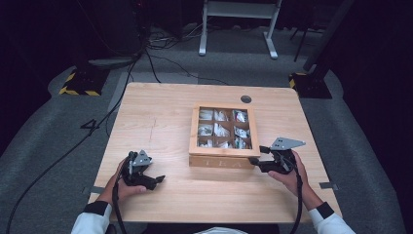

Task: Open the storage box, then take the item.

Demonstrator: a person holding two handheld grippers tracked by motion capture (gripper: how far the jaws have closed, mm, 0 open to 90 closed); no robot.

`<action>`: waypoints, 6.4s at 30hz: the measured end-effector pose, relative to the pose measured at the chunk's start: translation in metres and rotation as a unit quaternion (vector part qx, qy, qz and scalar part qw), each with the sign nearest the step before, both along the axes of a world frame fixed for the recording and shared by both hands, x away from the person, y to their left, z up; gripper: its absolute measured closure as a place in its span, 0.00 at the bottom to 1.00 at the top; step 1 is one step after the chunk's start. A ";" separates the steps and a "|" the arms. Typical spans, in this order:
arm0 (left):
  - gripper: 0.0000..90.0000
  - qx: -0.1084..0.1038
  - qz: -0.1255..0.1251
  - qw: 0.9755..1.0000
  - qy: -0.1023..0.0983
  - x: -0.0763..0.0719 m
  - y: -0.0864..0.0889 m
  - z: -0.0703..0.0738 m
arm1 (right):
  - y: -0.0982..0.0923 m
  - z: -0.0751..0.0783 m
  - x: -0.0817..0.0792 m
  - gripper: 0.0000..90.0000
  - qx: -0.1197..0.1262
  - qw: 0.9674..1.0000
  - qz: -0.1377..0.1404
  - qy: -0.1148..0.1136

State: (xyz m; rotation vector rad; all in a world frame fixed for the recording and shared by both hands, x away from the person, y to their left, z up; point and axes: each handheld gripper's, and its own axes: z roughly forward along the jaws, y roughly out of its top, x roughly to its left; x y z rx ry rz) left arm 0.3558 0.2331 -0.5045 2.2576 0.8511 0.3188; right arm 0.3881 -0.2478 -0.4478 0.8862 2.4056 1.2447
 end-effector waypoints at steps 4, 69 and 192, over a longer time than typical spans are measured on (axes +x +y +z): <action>0.12 0.001 -0.001 1.000 0.001 0.000 0.000 0.000 | 0.001 0.002 0.000 0.43 -0.001 1.000 -0.003 -0.001; 0.31 0.017 -0.041 0.977 -0.211 0.058 -0.108 0.094 | 0.002 0.041 0.009 0.37 0.028 0.997 -0.037 -0.060; 0.63 -0.150 0.079 0.965 -0.202 0.193 -0.121 0.170 | -0.073 -0.055 0.031 0.29 -0.047 0.995 -0.078 0.028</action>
